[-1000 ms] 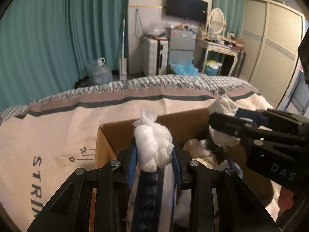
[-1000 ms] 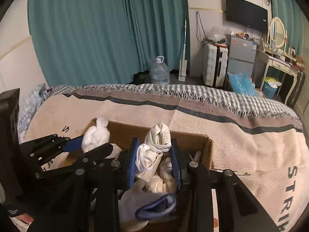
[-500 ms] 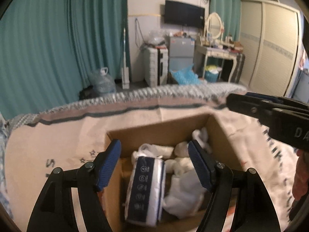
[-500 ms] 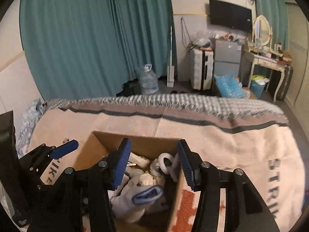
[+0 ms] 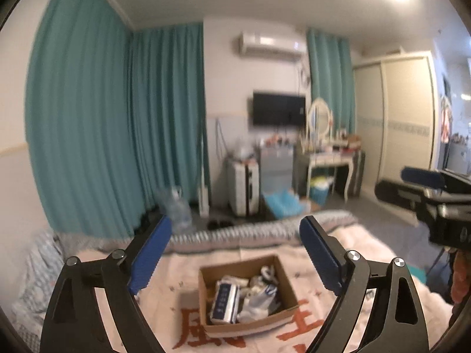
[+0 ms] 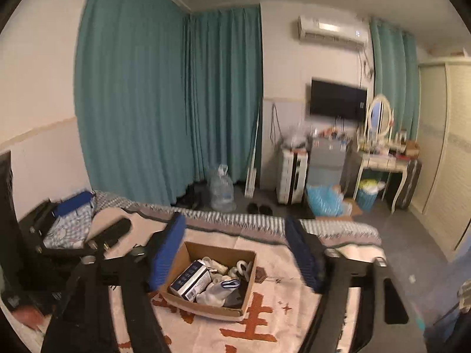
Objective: Organize soft objects
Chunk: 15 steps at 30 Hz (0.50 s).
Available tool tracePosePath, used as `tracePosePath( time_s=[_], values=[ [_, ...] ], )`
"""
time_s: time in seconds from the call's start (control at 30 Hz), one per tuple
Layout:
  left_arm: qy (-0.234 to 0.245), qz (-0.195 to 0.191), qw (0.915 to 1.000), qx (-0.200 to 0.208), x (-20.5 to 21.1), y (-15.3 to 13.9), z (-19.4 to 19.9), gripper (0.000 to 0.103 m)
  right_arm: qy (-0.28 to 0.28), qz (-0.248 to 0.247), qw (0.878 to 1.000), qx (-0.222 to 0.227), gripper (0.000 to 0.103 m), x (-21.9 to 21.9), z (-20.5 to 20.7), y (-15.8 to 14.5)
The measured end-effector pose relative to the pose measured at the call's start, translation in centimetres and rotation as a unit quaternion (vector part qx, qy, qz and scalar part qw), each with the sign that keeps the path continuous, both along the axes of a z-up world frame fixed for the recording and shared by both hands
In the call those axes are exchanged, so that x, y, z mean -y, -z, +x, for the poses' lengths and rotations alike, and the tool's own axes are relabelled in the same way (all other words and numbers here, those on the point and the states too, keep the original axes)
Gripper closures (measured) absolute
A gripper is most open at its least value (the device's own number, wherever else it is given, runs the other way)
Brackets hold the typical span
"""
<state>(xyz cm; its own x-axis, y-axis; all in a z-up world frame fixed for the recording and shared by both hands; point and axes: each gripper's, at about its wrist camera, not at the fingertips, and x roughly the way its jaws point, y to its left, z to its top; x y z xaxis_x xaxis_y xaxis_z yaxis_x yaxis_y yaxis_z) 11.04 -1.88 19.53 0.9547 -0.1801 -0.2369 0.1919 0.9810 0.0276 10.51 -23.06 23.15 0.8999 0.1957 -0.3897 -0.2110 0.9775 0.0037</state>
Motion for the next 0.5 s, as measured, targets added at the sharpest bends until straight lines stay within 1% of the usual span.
tracePosePath(
  time_s=[0.03,0.07,0.17,0.2,0.23,0.27,0.33,0.43,0.5],
  values=[
    [0.000,-0.002,0.9999,0.012,-0.3,-0.5,-1.3,0.009,0.002,-0.003,1.000,0.013,0.010,0.0,-1.7,-0.5],
    [-0.001,-0.004,0.9998,0.019,-0.5,-0.8,-2.3,0.007,0.001,-0.003,1.000,0.026,0.007,0.1,-3.4,-0.9],
    [-0.021,-0.010,0.9991,0.034,-1.3,-1.1,-5.0,0.007,-0.003,0.010,0.999,0.040,0.004,0.2,-6.8,-1.2],
    [-0.038,-0.013,0.9981,0.046,-1.5,-0.9,-6.1,0.007,-0.003,0.014,0.999,0.045,0.003,0.3,-7.7,-1.0],
    [-0.042,-0.016,0.9976,0.053,-1.7,-0.6,-6.8,0.007,-0.002,0.016,0.999,0.051,0.000,0.2,-8.6,-0.7],
    [-0.044,-0.021,0.9973,0.055,-2.0,-0.3,-7.3,0.007,-0.001,0.019,0.998,0.057,0.000,0.3,-9.3,-0.4],
    [-0.062,-0.028,0.9960,0.059,-2.4,0.9,-8.4,0.007,-0.001,0.023,0.998,0.064,0.000,0.1,-10.2,0.3],
    [-0.067,-0.017,0.9963,0.051,-2.5,2.8,-8.6,0.007,0.002,0.029,0.997,0.069,0.000,0.4,-10.6,2.3],
    [-0.057,-0.019,0.9975,0.036,-2.6,4.6,-8.3,0.007,0.007,0.035,0.997,0.070,0.000,0.2,-10.3,4.0]
  ],
)
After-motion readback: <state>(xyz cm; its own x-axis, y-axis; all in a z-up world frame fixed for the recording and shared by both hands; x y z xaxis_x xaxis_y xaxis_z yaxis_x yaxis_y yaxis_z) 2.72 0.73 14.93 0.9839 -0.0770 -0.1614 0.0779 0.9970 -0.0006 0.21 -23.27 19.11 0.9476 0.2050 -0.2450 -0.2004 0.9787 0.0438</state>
